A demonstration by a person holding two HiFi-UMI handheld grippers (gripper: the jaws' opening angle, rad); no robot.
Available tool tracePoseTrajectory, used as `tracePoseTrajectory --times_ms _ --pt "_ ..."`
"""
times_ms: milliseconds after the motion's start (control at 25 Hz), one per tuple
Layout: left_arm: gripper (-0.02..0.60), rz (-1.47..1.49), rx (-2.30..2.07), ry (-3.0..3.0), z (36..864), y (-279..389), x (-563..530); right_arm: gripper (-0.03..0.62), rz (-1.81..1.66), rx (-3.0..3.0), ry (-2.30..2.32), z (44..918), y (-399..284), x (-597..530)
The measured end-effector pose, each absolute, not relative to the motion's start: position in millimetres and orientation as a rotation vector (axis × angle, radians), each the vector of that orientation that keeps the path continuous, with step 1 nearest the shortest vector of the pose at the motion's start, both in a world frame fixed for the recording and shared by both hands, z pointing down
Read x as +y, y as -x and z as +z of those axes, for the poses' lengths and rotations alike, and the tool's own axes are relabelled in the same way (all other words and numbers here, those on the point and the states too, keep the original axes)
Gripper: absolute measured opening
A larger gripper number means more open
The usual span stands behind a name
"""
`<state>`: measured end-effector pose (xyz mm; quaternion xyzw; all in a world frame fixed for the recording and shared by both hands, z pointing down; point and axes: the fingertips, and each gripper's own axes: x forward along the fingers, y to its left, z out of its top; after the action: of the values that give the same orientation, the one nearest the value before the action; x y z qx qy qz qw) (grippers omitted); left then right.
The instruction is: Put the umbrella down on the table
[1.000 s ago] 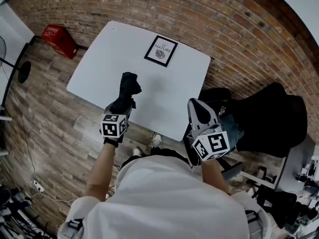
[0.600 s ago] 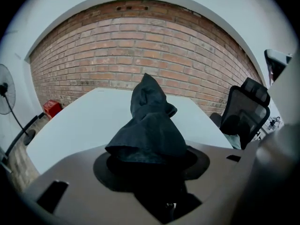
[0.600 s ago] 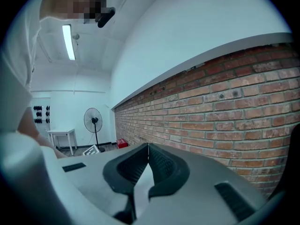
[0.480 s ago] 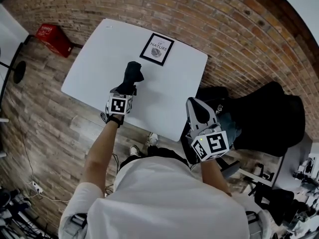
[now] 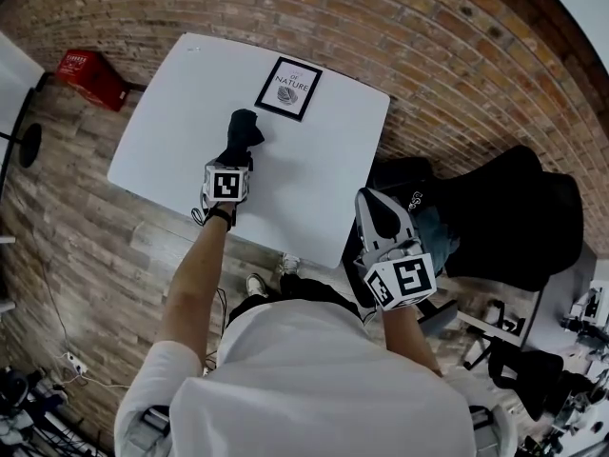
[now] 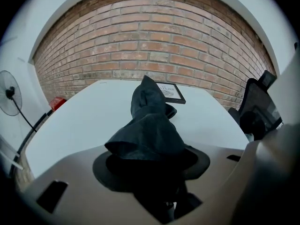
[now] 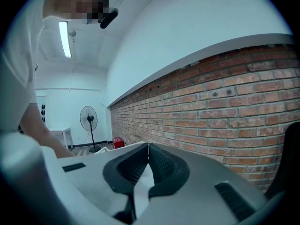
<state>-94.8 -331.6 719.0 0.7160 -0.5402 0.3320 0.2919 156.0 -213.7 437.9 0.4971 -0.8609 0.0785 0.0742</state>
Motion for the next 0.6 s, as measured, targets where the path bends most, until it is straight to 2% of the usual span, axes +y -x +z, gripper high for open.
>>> tracePoseTrajectory --times_ms 600 --pt "0.265 0.950 -1.400 -1.846 752 93 -335 0.020 0.307 -2.589 -1.523 455 -173 -227"
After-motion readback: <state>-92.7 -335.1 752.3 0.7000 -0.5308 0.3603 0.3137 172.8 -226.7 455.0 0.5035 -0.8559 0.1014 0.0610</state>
